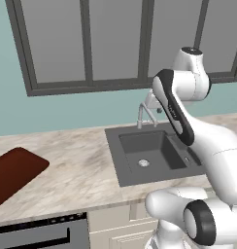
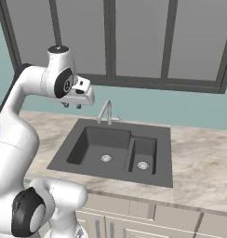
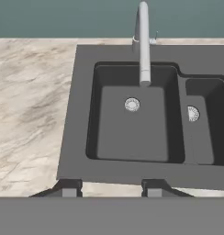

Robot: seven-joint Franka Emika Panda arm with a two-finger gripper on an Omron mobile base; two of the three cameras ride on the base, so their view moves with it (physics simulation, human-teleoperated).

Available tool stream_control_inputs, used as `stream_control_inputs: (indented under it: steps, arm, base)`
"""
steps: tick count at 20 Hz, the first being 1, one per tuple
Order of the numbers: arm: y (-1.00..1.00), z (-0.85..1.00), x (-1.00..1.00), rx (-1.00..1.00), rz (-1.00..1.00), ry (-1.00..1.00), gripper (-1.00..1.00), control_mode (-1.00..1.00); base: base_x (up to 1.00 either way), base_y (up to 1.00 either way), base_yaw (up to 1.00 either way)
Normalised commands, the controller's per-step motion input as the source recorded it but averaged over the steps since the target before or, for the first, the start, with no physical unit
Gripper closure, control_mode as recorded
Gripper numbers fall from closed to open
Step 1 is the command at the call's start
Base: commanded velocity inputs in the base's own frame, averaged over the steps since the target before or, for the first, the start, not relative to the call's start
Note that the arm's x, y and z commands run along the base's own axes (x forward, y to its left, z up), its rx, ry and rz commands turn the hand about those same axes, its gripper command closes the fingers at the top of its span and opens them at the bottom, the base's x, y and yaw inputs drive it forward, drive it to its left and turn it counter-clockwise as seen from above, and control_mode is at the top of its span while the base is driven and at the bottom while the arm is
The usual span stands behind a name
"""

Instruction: Place the bowl with donut and the cupcake onto the tray.

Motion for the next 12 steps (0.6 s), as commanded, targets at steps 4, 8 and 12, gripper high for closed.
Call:
stream_control_inputs:
  steps: [4,8,12]
  arm:
    - [0.0,0.0,-0.28,0.0,0.0,-0.01,-1.0,-1.0]
    - [0.1,0.0,-0.92,-0.05,0.0,-0.08,-1.0,-1.0]
    - [0.14,0.0,-0.93,-0.06,0.0,-0.1,-1.0,-1.0]
  base:
    - [0.0,0.0,0.0]
    - [0.0,0.0,0.0]
    - [0.0,0.0,0.0]
